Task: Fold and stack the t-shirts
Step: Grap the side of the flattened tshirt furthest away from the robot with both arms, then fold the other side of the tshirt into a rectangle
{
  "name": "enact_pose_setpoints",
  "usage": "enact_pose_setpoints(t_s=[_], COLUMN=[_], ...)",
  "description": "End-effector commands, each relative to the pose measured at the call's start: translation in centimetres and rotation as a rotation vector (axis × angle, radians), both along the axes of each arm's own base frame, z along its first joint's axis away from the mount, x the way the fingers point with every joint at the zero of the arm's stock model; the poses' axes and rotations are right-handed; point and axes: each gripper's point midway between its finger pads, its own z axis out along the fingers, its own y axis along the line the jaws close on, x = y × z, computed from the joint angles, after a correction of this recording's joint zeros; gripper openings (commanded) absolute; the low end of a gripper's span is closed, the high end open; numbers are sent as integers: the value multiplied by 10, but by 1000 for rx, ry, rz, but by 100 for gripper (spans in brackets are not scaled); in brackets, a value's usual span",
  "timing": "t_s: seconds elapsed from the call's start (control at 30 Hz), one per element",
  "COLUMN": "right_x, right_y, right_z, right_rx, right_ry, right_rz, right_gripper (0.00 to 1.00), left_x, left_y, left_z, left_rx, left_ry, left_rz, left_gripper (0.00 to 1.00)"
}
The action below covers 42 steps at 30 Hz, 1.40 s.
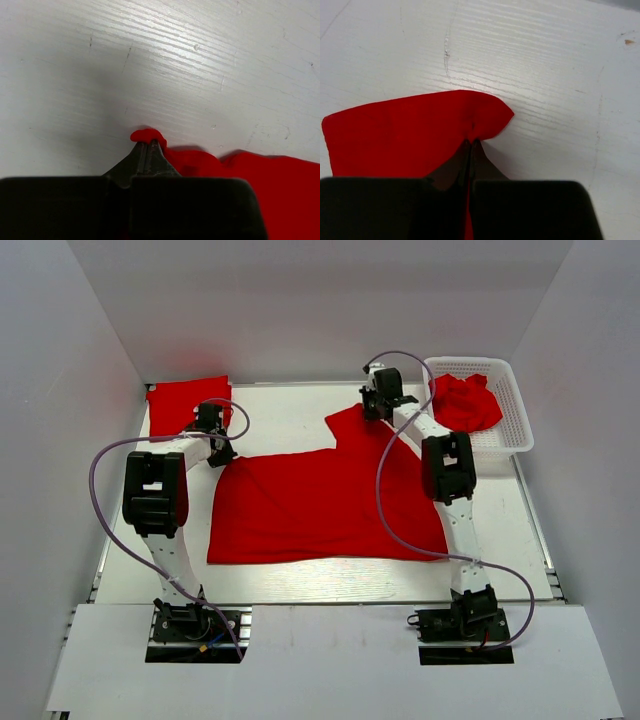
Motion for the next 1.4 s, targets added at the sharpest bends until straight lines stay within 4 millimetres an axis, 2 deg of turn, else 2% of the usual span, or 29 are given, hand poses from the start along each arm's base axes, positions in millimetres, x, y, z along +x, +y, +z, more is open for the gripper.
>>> enact_pose_setpoints(t_s=[0.0, 0.07, 0.1, 0.13, 0.17, 0.2, 0.23, 0.27, 0.3, 0.33, 0.37, 0.4, 0.47, 0.5, 0.53, 0.57, 0.6, 0.63, 0.67, 0.77, 0.83, 0.87, 1.0, 1.07, 1.1, 1.17, 1.27, 1.3, 1.37], right_x=[-4, -4, -14, -19, -23, -43, -44, -57, -62, -79, -85, -91, -113, -119, -130, -142, -153, -159, -170, -202, -214, -223, -247, -257, -263, -273, -290, -296, -299], right_y=[9, 7, 6, 5, 4, -3, -6, -9, -12, -17, -20, -22, -29, -32, -33, -37, -40, -41, -45, -56, -59, -67, -75, -79, -80, -84, -90, -93, -94], right_z=[43, 90, 91, 109, 114, 84, 125, 110, 112, 116, 118, 131, 118, 129, 120, 133, 121, 122, 135, 116, 138, 123, 127, 116, 122, 114, 117, 109, 116], right_rx=[28, 18, 30, 37, 38, 13, 22, 10, 6, -3, -4, -3, -16, -8, -9, -1, -4, -4, 20, 33, 52, 38, 60, 58, 73, 71, 74, 65, 81], right_ry=[-112, -227, -246, -275, -287, -223, -316, -288, -292, -300, -300, -323, -285, -305, -284, -304, -273, -272, -288, -238, -288, -254, -237, -200, -213, -177, -168, -145, -170], right_rz=[64, 91, 120, 128, 134, 130, 123, 129, 126, 134, 133, 131, 133, 129, 140, 137, 137, 135, 114, 83, 82, 57, 22, 11, 5, -10, -25, -26, -31], right_gripper=[0, 0, 0, 0, 0, 0, 0, 0, 0, 0, 0, 0, 0, 0, 0, 0, 0, 0, 0, 0, 0, 0, 0, 0, 0, 0, 0, 0, 0], left_x=[-2, 2, 3, 1, 0, 0, -2, -5, -4, -8, -13, -15, -27, -29, -37, -40, -43, -50, -52, -65, -73, -75, -93, -92, -95, -97, -100, -99, -99], left_y=[-2, -4, -6, -6, -5, -10, -10, -10, -10, -12, -13, -14, -13, -11, -10, -8, -5, -5, -3, 0, 2, 2, 4, 6, 8, 12, 16, 16, 17], left_z=[25, 35, 43, 44, 41, 48, 45, 49, 56, 51, 50, 56, 51, 52, 54, 55, 56, 53, 59, 55, 56, 58, 53, 55, 52, 54, 56, 59, 59], left_rx=[4, -6, -17, -17, -12, -13, -12, -12, -13, -21, -37, -46, -52, -44, -44, -37, -25, -31, -28, -25, -23, -30, -27, -28, -18, -2, 13, 12, 19], left_ry=[-17, -49, -67, -67, -68, -85, -76, -83, -98, -84, -85, -105, -95, -106, -109, -111, -114, -106, -121, -111, -114, -114, -102, -119, -111, -112, -110, -120, -121], left_rz=[-34, -40, -47, -47, -55, -66, -66, -66, -66, -72, -67, -56, -47, -41, -26, -20, -11, -1, 13, 31, 46, 55, 71, 85, 93, 115, 126, 127, 132], left_gripper=[0, 0, 0, 0, 0, 0, 0, 0, 0, 0, 0, 0, 0, 0, 0, 0, 0, 0, 0, 0, 0, 0, 0, 0, 0, 0, 0, 0, 0])
